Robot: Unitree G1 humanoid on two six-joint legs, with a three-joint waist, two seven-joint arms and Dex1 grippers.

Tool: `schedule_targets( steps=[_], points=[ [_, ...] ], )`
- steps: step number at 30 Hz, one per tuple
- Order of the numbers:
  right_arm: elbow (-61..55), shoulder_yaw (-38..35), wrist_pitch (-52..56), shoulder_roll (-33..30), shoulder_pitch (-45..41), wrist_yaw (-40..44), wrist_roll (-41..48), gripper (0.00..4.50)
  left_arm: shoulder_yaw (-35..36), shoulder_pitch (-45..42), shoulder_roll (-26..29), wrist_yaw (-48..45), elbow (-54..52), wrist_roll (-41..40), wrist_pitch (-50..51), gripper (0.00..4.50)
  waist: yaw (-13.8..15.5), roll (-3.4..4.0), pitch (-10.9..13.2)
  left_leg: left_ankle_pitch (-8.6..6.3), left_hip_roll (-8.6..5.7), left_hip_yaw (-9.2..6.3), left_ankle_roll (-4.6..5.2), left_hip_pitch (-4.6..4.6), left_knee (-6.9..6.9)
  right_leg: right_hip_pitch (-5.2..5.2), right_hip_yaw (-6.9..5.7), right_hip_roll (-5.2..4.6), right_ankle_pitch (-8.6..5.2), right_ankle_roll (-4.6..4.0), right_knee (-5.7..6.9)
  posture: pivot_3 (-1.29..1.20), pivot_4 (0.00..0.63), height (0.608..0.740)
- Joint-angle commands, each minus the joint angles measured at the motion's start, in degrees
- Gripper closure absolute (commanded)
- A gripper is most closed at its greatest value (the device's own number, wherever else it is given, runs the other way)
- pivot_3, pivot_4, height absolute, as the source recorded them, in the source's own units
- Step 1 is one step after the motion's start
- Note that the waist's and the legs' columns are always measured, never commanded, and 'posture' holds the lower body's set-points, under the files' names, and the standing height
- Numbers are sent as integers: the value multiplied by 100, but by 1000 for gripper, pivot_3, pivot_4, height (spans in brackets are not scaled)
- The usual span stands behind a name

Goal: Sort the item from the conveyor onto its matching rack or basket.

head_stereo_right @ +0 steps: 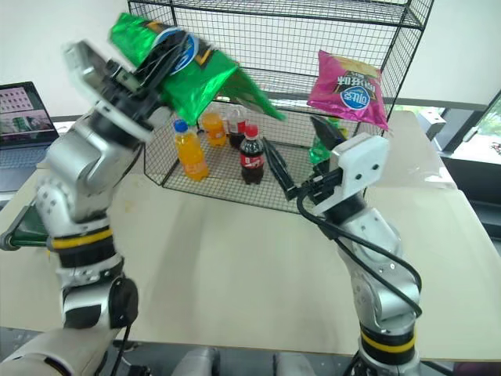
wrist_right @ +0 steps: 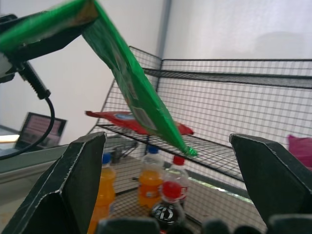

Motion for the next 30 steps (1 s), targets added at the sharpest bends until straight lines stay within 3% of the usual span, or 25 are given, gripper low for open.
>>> schedule_targets(
  steps=[1, 6, 10, 14, 19, 30],
  points=[
    [-472, -47, -22, 58, 127, -322, -235, 0, -227, -877, -207, -1081, 1220, 891, -56, 4411, -1, 1, 1, 1, -2, 0, 0, 0, -2, 0, 0, 1, 0, 0, -3, 0, 150, 740],
    [-672, 5, 12, 88, 294, -536, -441, 0, -123, -2244, -573, -2669, 3082, 2271, -685, 4411, -17, 2, 3, 4, -10, -1, -2, -9, -9, -1, 2, 0, 0, 1, -25, 0, 150, 740],
    [-707, -41, 67, 112, 268, -638, -481, 0, 1, -2345, -945, -3284, 4058, 3229, -1339, 4411, -16, 20, -2, 2, -9, -1, 0, -7, -18, 0, 3, 0, -3, 4, -32, 0, 150, 740],
    [-727, 42, 145, 128, 227, -656, -432, 0, 226, -1866, -1287, -2725, 4206, 3750, -1491, 4411, -21, 22, 1, 4, -8, -1, 3, -10, -12, 0, 6, 0, -4, 6, -27, 0, 150, 740],
    [-693, 22, 243, 148, 142, -630, -331, 0, 310, -1230, -1749, -1998, 3405, 4035, -1172, 4411, -1, 21, 4, 4, -8, -2, 3, -17, -5, -3, 9, 0, -4, 8, -19, 0, 150, 740],
    [-585, 14, 356, 118, -61, -551, -261, 0, 731, -1348, -2390, -354, 2871, 4669, -1990, 4411, 17, 20, 5, 7, -16, -10, 7, -23, 2, 1, 24, 0, -2, 16, -18, 0, 150, 740]
  ],
)
